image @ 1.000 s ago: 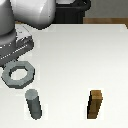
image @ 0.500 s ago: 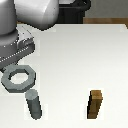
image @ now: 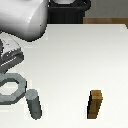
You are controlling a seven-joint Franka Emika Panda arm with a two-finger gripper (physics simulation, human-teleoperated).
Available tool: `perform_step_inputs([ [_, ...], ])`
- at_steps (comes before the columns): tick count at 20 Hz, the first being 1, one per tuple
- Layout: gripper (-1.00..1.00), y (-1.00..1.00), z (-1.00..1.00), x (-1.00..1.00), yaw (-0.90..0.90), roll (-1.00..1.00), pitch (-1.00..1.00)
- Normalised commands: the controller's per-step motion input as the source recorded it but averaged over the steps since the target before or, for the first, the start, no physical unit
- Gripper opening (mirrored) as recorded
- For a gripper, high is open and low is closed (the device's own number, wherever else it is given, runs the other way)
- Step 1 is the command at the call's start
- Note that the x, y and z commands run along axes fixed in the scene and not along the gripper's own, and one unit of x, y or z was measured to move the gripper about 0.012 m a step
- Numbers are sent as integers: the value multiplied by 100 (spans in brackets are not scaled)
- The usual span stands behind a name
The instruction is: Put the loop with the handle onto the peg.
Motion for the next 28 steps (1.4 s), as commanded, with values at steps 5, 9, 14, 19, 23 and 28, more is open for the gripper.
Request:
perform_step_inputs([
  [5,-100,0,80,0,0,0,0],
  [9,-100,50,50,0,0,0,0],
  [14,-100,100,0,0,0,0,0],
  [19,-100,60,0,20,0,0,0],
  [23,-100,0,0,75,0,0,0],
  [28,-100,20,0,80,0,0,0],
])
